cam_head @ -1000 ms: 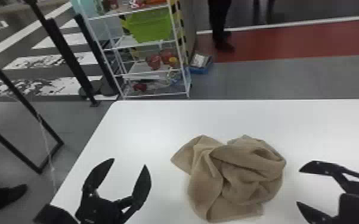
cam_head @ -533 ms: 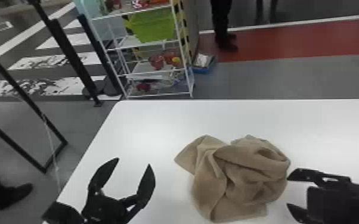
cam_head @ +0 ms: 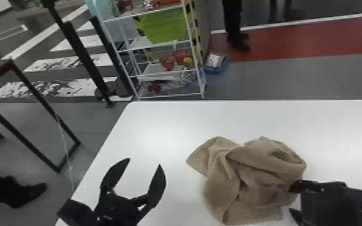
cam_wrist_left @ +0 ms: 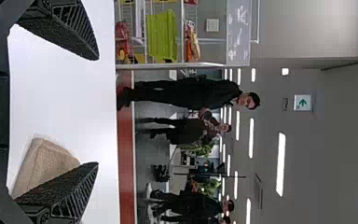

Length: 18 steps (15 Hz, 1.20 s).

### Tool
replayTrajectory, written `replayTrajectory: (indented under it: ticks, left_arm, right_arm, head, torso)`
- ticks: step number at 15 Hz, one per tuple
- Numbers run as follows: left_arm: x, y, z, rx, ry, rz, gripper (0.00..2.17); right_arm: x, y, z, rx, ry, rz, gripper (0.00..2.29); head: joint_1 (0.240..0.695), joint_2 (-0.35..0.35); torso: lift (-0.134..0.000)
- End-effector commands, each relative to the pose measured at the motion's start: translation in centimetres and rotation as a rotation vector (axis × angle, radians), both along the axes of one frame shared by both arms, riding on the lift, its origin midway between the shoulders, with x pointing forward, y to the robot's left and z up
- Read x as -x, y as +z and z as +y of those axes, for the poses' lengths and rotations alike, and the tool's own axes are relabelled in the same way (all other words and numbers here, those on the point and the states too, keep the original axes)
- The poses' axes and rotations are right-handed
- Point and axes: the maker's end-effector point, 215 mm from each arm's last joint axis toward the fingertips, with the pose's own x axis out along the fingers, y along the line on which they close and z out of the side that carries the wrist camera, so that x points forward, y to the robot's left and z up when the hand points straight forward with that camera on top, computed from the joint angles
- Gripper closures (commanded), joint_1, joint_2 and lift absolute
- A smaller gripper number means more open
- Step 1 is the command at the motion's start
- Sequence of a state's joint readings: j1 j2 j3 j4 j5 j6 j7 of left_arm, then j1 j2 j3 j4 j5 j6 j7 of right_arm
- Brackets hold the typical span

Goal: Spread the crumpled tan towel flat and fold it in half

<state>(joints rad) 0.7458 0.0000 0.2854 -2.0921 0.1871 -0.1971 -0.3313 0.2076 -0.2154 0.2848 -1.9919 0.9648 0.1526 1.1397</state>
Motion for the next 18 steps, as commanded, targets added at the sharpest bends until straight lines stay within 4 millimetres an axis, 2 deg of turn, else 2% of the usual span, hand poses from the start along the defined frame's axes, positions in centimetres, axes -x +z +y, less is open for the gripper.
replayTrajectory:
  ticks: [1, 3, 5, 6, 7, 8, 9, 10, 12, 14, 15, 17, 18]
  left_arm:
    - [0.0, -0.2, -0.1, 0.005, 0.0, 0.003, 0.08]
    - [0.0, -0.2, -0.1, 0.005, 0.001, 0.001, 0.08]
    - [0.1, -0.2, 0.0, 0.002, -0.001, 0.003, 0.08]
    - [0.2, -0.2, -0.1, 0.004, -0.002, 0.004, 0.08]
    - [0.2, -0.2, -0.1, 0.004, -0.002, 0.004, 0.08]
    - [0.2, -0.2, -0.1, 0.004, -0.002, 0.004, 0.08]
    - [0.2, -0.3, -0.1, 0.005, -0.003, 0.005, 0.08]
    - [0.2, -0.2, -0.2, 0.004, -0.004, 0.002, 0.08]
    - [0.1, -0.4, -0.1, 0.005, -0.004, 0.005, 0.08]
    - [0.1, -0.3, -0.6, 0.008, -0.02, 0.004, 0.08]
    - [0.1, -0.1, -0.8, 0.008, -0.025, 0.001, 0.08]
    - [0.1, -0.1, -0.8, 0.007, -0.03, 0.001, 0.08]
    - [0.1, -0.2, -0.8, 0.006, -0.032, 0.004, 0.08]
  right_arm:
    - [-0.3, -0.5, 0.4, 0.001, 0.001, -0.002, 0.68]
    - [-0.9, -0.5, 0.8, -0.007, -0.004, 0.0, 0.68]
    - [-0.9, -0.5, 1.1, -0.001, 0.004, 0.003, 0.94]
    - [-0.8, -0.5, 1.2, -0.001, 0.008, 0.006, 0.99]
    - [-0.9, -0.5, 1.2, 0.0, 0.008, 0.005, 1.29]
    - [-1.0, -0.3, 1.1, -0.01, 0.003, 0.004, 1.48]
    - [-1.4, 0.7, 1.0, -0.056, -0.012, 0.0, 1.48]
    - [-2.0, 2.8, 0.8, -0.147, -0.036, 0.0, 1.49]
    - [-4.2, 10.4, -0.6, -0.373, -0.109, -0.054, 1.48]
    - [-6.6, 16.4, -2.8, -0.48, -0.19, -0.125, 1.48]
    - [-7.4, 18.4, -4.1, -0.501, -0.222, -0.155, 1.48]
    - [-7.8, 19.9, -6.1, -0.5, -0.252, -0.186, 1.48]
    - [-7.9, 19.9, -7.4, -0.485, -0.266, -0.205, 1.48]
  head:
    - [0.695, 0.35]
    - [0.695, 0.35]
    - [0.695, 0.35]
    - [0.695, 0.35]
    - [0.695, 0.35]
    - [0.695, 0.35]
    - [0.695, 0.35]
    - [0.695, 0.35]
    - [0.695, 0.35]
    - [0.695, 0.338]
    - [0.695, 0.324]
    - [0.695, 0.271]
    - [0.695, 0.271]
  torso:
    - [-0.123]
    - [-0.123]
    - [-0.123]
    - [-0.123]
    - [-0.123]
    - [-0.123]
    - [-0.123]
    - [-0.123]
    - [-0.123]
    - [-0.123]
    - [-0.123]
    - [-0.123]
    - [-0.123]
